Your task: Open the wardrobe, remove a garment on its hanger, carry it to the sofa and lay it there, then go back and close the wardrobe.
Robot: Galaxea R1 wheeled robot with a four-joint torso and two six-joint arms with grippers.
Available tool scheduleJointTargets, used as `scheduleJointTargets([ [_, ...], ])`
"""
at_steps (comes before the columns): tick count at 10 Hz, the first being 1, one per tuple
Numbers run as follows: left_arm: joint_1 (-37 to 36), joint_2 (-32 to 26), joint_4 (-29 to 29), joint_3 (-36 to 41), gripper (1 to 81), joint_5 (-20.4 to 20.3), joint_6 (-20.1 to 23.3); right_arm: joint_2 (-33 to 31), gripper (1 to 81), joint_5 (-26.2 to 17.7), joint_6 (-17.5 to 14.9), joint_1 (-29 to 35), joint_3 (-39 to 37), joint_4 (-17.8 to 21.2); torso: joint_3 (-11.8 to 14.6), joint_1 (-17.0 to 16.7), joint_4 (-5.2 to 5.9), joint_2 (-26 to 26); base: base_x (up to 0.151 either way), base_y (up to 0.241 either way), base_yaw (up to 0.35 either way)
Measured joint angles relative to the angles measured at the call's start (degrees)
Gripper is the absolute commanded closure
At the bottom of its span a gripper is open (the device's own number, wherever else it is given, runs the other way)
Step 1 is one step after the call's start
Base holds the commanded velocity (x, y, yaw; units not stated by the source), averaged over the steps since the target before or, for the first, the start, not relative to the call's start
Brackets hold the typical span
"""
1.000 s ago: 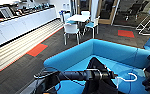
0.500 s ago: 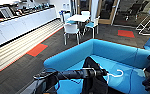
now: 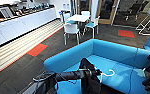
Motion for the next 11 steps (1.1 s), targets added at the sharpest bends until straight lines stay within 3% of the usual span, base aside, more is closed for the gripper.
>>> scheduleJointTargets([
  [11, 2.5, -0.6, 0.7, -18.1, 81.1, 1.3, 0.0, 0.0, 1.0, 0.2, 0.0, 0.0, 0.0, 0.0, 0.0, 0.0, 0.0, 0.0, 0.0, 0.0, 0.0],
])
